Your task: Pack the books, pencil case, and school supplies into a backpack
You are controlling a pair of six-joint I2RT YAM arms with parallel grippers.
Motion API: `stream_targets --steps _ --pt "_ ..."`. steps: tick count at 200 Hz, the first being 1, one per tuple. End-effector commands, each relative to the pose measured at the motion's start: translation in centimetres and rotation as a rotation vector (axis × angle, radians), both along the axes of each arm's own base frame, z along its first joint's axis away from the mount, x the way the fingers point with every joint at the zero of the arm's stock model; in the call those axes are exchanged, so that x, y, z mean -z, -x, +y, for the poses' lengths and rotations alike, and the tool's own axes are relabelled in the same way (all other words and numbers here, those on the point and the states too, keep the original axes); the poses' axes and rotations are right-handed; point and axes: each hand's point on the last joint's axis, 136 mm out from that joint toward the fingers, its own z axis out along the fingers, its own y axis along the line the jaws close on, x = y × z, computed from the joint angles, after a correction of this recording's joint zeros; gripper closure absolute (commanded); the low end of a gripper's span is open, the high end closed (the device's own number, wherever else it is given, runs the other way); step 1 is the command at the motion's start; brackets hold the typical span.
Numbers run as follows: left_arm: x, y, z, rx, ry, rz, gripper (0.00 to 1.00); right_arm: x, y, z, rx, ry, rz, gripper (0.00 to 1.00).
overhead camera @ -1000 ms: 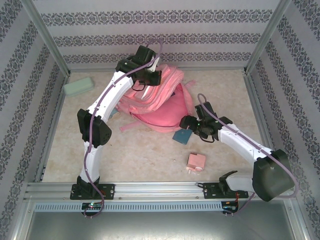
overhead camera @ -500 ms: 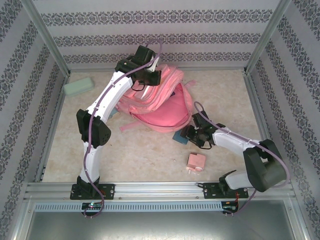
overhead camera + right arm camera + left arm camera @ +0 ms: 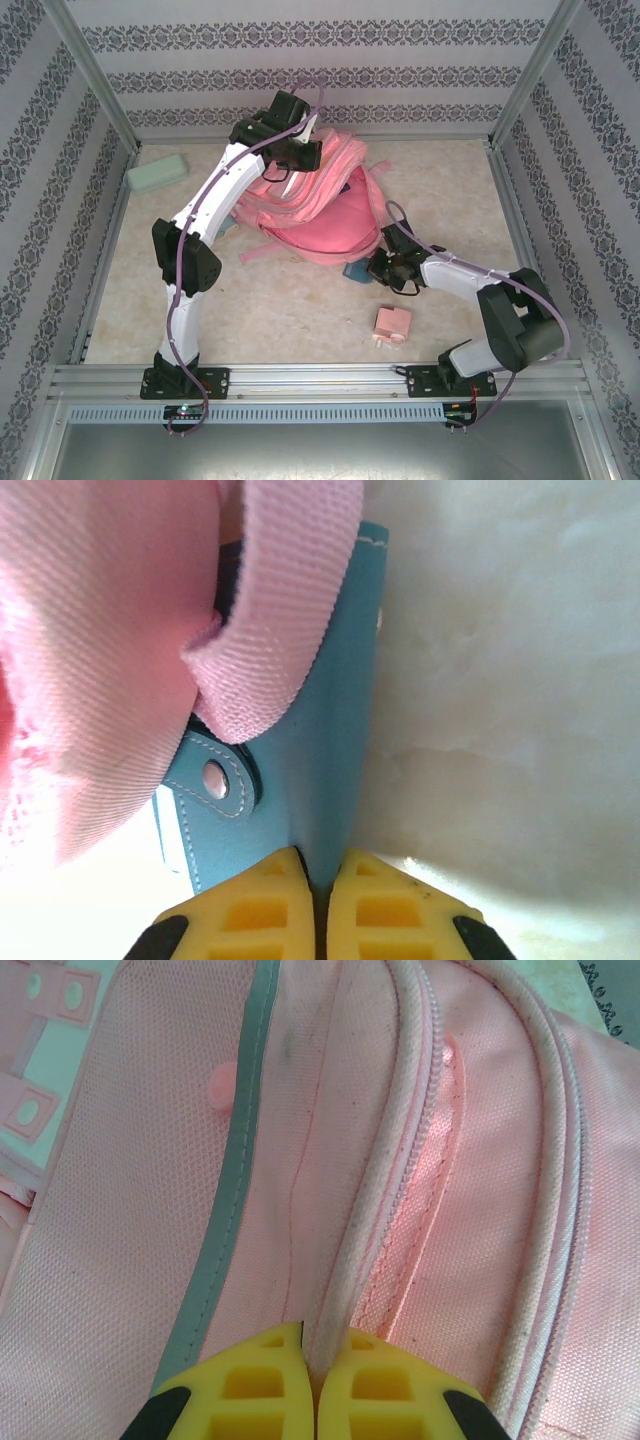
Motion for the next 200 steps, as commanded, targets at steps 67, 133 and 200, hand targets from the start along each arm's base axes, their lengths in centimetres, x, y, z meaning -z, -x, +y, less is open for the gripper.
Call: stream_targets --steps 67,133,200 --pt "-6.8 -0.2 1.4 -0.058 0.080 -0.151 1.00 -8.6 0.5 -6.6 0.124 -0.022 -0.269 1.00" --pt "-9.3 -0.1 1.4 -0.066 0.160 -0.179 1.00 -17.8 -3.9 -1.1 -0.022 -0.290 -0.527 1.00" --pt "-10.6 0.1 1.0 -0.064 0.224 -0.173 1.00 -17.9 -10.9 6.8 -0.089 -0.403 -0.529 1.00"
